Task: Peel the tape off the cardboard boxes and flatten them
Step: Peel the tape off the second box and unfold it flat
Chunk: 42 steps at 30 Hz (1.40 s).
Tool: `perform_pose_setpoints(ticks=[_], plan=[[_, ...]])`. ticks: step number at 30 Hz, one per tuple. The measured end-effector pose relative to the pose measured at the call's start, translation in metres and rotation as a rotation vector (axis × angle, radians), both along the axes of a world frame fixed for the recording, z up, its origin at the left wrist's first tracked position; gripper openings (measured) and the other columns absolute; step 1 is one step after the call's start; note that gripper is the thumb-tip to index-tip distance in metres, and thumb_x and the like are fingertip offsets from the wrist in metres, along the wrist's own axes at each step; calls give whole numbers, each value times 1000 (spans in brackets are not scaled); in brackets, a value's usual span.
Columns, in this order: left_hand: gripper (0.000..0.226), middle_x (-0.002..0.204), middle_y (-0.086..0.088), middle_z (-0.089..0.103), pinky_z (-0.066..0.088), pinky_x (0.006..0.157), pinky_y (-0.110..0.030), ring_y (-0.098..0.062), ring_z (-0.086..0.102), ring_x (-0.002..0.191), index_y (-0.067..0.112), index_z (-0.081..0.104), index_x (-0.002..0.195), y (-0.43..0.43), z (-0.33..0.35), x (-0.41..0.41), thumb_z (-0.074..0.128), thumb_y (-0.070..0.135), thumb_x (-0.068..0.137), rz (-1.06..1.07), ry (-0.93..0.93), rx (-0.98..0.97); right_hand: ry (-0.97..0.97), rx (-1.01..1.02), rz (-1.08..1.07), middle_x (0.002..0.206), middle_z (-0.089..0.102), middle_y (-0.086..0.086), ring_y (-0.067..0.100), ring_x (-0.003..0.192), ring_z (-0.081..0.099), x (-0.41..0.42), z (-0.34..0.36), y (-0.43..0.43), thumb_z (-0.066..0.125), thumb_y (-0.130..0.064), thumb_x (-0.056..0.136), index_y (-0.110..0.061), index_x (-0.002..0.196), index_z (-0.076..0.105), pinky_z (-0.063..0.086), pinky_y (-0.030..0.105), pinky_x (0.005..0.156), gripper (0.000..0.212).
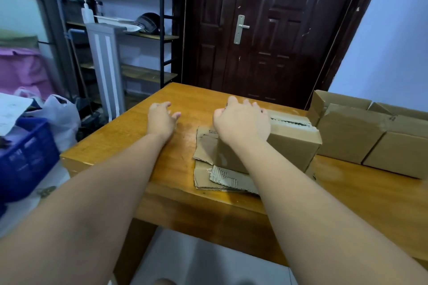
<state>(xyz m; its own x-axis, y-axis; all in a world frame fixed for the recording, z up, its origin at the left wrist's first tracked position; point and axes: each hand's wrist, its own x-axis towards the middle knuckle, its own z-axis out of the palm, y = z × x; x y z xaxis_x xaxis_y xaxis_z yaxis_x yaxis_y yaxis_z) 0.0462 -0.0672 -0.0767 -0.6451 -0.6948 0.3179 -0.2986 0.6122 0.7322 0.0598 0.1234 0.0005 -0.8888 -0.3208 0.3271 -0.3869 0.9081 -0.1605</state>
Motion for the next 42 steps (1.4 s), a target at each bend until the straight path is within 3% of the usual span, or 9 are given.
perform_pose_setpoints(ticks=[6,10,15,20,28,32,36,39,42], plan=[[25,124,-12,45,43,92,-35,-32,51,109,10,64,116,-2,-22,-15,48,14,98,19,-271,-216,10,-21,3,136,51,16,34,128,43,-5,-1,0,29,-35,92,-17,125,51,32,46,103,43],[24,118,-13,51,48,93,-36,-31,55,106,8,66,110,-8,-23,-15,51,2,93,62,-175,-164,32,-24,3,131,55,15,33,123,46,-6,-2,0,30,-35,91,-18,123,52,33,45,100,43],[38,127,-14,39,41,85,-31,-27,52,102,17,43,127,1,-16,0,52,3,93,65,52,38,39,-23,0,132,54,16,34,123,46,-6,-2,0,30,-35,92,-18,124,52,33,45,101,43],[30,115,-12,64,40,83,-28,-26,59,106,6,66,114,5,-10,12,53,27,96,53,-29,-5,18,-13,2,137,51,17,34,127,43,-5,-2,0,28,-36,93,-17,125,51,33,46,103,43],[36,135,-14,50,40,105,-44,-35,45,124,16,60,127,-8,-7,22,50,10,93,63,-195,-80,41,-26,26,135,52,15,33,130,41,-4,-3,2,29,-35,93,-16,124,58,31,45,106,47],[38,135,-10,48,34,106,-42,-33,38,127,21,60,124,5,16,32,45,6,92,124,-70,-124,13,-52,36,136,51,13,31,127,42,-3,0,4,29,-36,95,-18,126,59,30,43,105,47],[27,113,3,61,43,83,-26,-16,56,99,15,65,114,47,61,34,43,12,98,-160,200,-3,-75,-289,55,136,47,11,31,122,47,-1,10,9,31,-32,100,-21,129,56,34,40,100,40],[20,89,8,66,45,78,-23,-8,59,87,17,71,95,93,92,37,51,17,95,-477,221,-60,-38,-623,63,119,46,7,29,111,46,3,17,18,40,-13,92,-19,109,53,37,36,80,22],[22,79,9,66,45,70,-21,-7,60,80,16,73,85,126,107,40,53,21,92,-558,198,-201,181,-589,29,106,48,2,24,105,42,9,23,34,46,-10,87,-22,96,44,30,35,86,15]])
